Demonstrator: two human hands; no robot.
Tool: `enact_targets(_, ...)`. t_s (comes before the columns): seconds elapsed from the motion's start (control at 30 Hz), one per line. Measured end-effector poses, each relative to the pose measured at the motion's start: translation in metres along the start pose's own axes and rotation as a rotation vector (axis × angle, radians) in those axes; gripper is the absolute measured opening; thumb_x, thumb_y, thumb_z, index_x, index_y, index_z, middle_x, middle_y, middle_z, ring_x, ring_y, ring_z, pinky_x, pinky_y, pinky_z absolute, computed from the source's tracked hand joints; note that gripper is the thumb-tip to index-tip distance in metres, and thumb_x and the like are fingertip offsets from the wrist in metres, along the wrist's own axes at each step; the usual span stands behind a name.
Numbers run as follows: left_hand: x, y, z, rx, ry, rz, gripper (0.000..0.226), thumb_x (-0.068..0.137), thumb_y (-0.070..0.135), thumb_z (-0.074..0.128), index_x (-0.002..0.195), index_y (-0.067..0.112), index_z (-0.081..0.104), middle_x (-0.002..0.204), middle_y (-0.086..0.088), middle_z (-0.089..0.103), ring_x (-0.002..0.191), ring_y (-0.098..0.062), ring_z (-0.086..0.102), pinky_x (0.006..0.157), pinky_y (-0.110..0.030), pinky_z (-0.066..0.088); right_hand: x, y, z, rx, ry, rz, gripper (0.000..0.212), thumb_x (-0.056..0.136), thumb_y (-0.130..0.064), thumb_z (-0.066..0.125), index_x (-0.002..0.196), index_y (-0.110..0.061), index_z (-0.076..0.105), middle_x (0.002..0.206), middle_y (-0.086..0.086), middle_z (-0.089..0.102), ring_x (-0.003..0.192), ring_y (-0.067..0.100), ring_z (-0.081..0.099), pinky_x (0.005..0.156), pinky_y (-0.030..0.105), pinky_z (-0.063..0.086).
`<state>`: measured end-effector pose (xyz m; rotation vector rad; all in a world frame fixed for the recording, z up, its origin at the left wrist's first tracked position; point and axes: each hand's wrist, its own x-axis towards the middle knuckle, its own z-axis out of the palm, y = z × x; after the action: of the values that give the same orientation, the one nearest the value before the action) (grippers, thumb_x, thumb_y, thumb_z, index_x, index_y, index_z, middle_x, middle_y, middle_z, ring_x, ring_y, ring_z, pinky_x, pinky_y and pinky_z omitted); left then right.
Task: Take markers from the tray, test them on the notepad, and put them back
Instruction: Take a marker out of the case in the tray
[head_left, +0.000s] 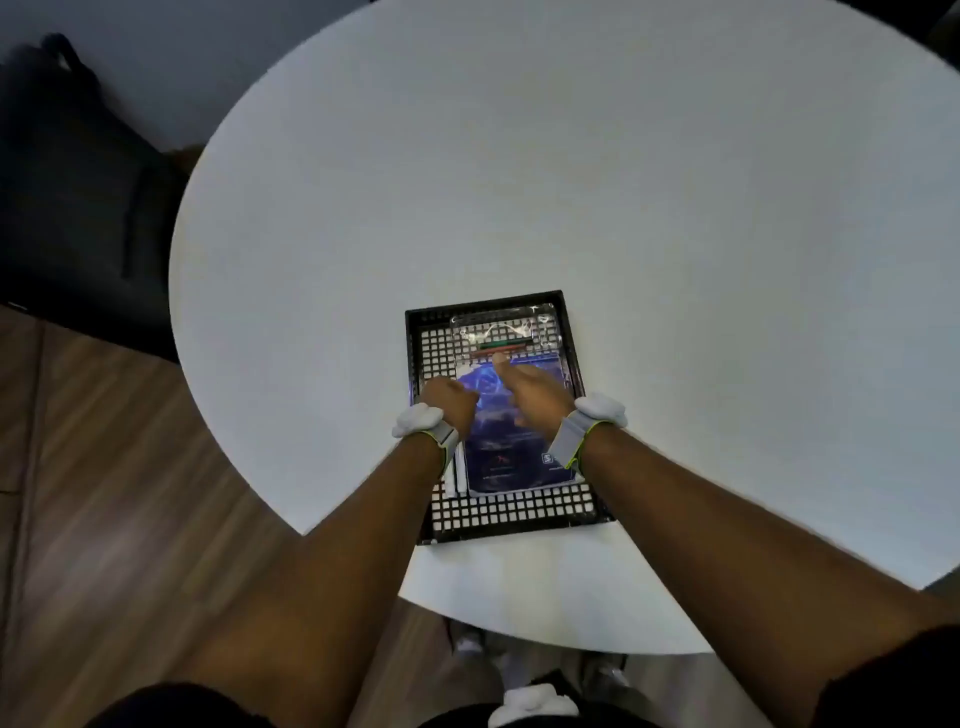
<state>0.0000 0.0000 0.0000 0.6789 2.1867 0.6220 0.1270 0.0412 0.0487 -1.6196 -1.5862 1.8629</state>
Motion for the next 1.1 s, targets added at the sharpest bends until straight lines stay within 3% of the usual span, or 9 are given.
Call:
enact_targets(0.13, 0.001, -0.015, 0.001, 0.3, 0.003, 0.031, 0.013, 0.08, 0.019, 0.063, 0.083, 0.007, 0.065, 0.085, -0.014, 0.066, 0.085, -0.031, 0.067, 0.065, -0.028, 0.046, 0.002, 0.019, 0.007, -0.078, 0.007, 0.004, 0.069, 0.097, -0.053, 0.043, 0.116, 0.012, 0.055, 0.096, 0.02, 0.056, 0.097, 0.041, 0.058, 0.1, 0.061, 0.044)
enact_targets(0.27, 0.01, -0.023, 0.011, 0.403, 0.003, 0.065, 0.025, 0.086, 0.014, 0.06, 0.106, -0.001, 0.059, 0.111, -0.021, 0.066, 0.102, -0.035, 0.065, 0.081, -0.034, 0.052, 0.004, 0.031, 0.009, -0.087, -0.006, 0.007, 0.054, 0.097, -0.049, 0.046, 0.112, 0.001, 0.063, 0.106, 0.02, 0.063, 0.108, 0.041, 0.059, 0.098, 0.056, 0.048)
enact_targets(0.37, 0.009, -0.02, 0.009, 0.397, 0.004, 0.076, 0.014, 0.085, 0.016, 0.062, 0.092, 0.003, 0.06, 0.105, -0.021, 0.068, 0.096, -0.034, 0.067, 0.072, -0.031, 0.05, 0.007, 0.037, 0.009, -0.085, 0.009, -0.007, 0.052, 0.097, -0.04, 0.052, 0.112, 0.008, 0.06, 0.109, 0.03, 0.063, 0.108, 0.047, 0.058, 0.092, 0.057, 0.049)
enact_targets(0.5, 0.005, 0.003, -0.001, 0.352, 0.001, 0.031, 0.026, 0.081, 0.015, 0.063, 0.06, 0.01, 0.047, 0.075, -0.013, 0.06, 0.069, -0.027, 0.06, 0.061, -0.027, 0.043, 0.01, 0.032, 0.005, -0.151, 0.013, -0.005, 0.043, 0.087, -0.032, 0.068, 0.12, -0.006, 0.062, 0.123, 0.012, 0.065, 0.108, 0.032, 0.063, 0.095, 0.05, 0.053)
enact_targets(0.57, 0.003, 0.021, -0.009, 0.281, -0.005, -0.002, 0.035, 0.082, 0.017, 0.064, 0.057, 0.014, 0.039, 0.076, -0.011, 0.054, 0.07, -0.025, 0.052, 0.064, -0.03, 0.042, 0.006, 0.024, 0.001, -0.174, -0.019, -0.024, 0.046, 0.081, -0.028, 0.076, 0.12, -0.009, 0.061, 0.121, 0.011, 0.066, 0.107, 0.03, 0.063, 0.094, 0.047, 0.052)
enact_targets(0.67, -0.002, 0.049, -0.016, 0.015, -0.101, -0.004, 0.028, 0.076, 0.024, 0.075, 0.063, 0.01, 0.054, 0.077, -0.014, 0.063, 0.07, -0.029, 0.06, 0.072, -0.039, 0.056, 0.0, 0.01, -0.007, -0.229, 0.017, -0.082, 0.049, 0.073, -0.032, 0.082, 0.111, -0.011, 0.059, 0.106, 0.009, 0.067, 0.096, 0.029, 0.063, 0.081, 0.04, 0.05)
enact_targets(0.8, -0.014, 0.071, -0.02, -0.34, -0.217, -0.01, 0.034, 0.075, 0.023, 0.082, 0.064, 0.012, 0.052, 0.066, -0.014, 0.055, 0.054, -0.026, 0.056, 0.053, -0.034, 0.052, -0.003, -0.007, -0.023, -0.185, 0.181, -0.14, 0.035, 0.069, -0.031, 0.084, 0.086, -0.016, 0.057, 0.077, 0.002, 0.062, 0.071, 0.022, 0.058, 0.056, 0.029, 0.04)
enact_targets(0.97, -0.022, 0.087, -0.012, -0.617, -0.322, -0.018, 0.025, 0.084, 0.004, 0.073, 0.068, 0.009, 0.054, 0.068, -0.012, 0.058, 0.048, -0.018, 0.061, 0.049, -0.026, 0.056, -0.004, -0.016, -0.04, -0.218, 0.249, -0.139, 0.012, 0.078, -0.025, 0.068, 0.071, -0.023, 0.059, 0.079, 0.008, 0.07, 0.076, 0.034, 0.067, 0.073, 0.045, 0.056)
enact_targets(1.1, -0.025, 0.093, 0.0, -0.672, -0.308, 0.012, 0.011, 0.087, -0.005, 0.065, 0.079, 0.002, 0.066, 0.075, -0.013, 0.064, 0.063, -0.021, 0.063, 0.072, -0.033, 0.059, -0.01, -0.018, -0.049, -0.258, 0.217, -0.159, 0.02, 0.093, -0.017, 0.051, 0.076, -0.013, 0.062, 0.08, 0.01, 0.061, 0.077, 0.033, 0.057, 0.067, 0.035, 0.041)
